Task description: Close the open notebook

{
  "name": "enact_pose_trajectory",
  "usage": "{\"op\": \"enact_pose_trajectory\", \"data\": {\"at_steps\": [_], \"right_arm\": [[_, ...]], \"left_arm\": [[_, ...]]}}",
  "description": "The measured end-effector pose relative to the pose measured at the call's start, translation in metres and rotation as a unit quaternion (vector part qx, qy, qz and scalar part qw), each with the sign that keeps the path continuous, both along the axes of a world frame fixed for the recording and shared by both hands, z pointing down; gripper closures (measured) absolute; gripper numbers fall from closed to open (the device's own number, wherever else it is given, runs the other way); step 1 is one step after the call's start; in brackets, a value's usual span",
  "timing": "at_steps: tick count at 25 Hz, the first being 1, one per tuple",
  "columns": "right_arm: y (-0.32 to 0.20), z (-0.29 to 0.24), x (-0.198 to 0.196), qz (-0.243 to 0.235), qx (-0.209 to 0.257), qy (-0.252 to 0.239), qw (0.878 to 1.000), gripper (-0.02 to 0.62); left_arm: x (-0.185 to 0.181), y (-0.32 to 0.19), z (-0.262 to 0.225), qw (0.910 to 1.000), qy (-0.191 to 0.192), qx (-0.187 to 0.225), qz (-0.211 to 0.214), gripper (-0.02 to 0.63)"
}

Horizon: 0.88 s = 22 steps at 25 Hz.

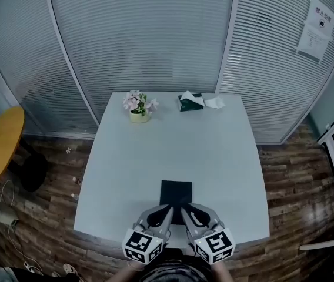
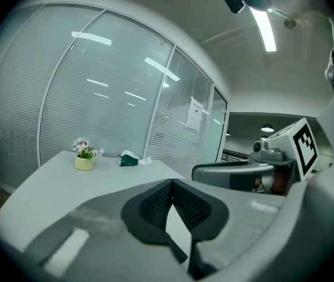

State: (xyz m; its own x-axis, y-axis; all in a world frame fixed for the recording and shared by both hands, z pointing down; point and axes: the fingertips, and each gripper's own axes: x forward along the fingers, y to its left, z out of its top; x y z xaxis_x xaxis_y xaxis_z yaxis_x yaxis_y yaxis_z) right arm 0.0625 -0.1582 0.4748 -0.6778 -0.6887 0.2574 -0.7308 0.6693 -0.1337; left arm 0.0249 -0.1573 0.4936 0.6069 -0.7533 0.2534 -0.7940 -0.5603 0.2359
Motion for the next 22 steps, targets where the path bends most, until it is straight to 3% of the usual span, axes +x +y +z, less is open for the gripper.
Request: {"op": "enact_pose_trajectory", "data": {"at_steps": [9, 14, 19, 22], "right_arm": [[-0.002, -0.032, -0.019, -0.018, 0.037, -0.007, 0.999, 0.592], [-0.003, -0.044, -0.023, -0.020, 0.048, -0.007, 0.999, 0.592], [-0.005, -0.055, -0.026, -0.020, 0.060, -0.007, 0.998, 0.594], [-0.004, -0.059, -0.028, -0.019, 0.066, -0.008, 0.998, 0.594]], "left_arm": [[-0.011, 0.001, -0.045, 0.9981, -0.017, 0.059, -0.001, 0.601], [-0.017, -0.001, -0.056, 0.9936, -0.057, 0.097, -0.006, 0.601], [-0.016, -0.002, -0.067, 0.9954, -0.025, 0.092, -0.004, 0.601], [-0.017, 0.000, -0.071, 0.9937, -0.041, 0.104, -0.006, 0.601]]}}
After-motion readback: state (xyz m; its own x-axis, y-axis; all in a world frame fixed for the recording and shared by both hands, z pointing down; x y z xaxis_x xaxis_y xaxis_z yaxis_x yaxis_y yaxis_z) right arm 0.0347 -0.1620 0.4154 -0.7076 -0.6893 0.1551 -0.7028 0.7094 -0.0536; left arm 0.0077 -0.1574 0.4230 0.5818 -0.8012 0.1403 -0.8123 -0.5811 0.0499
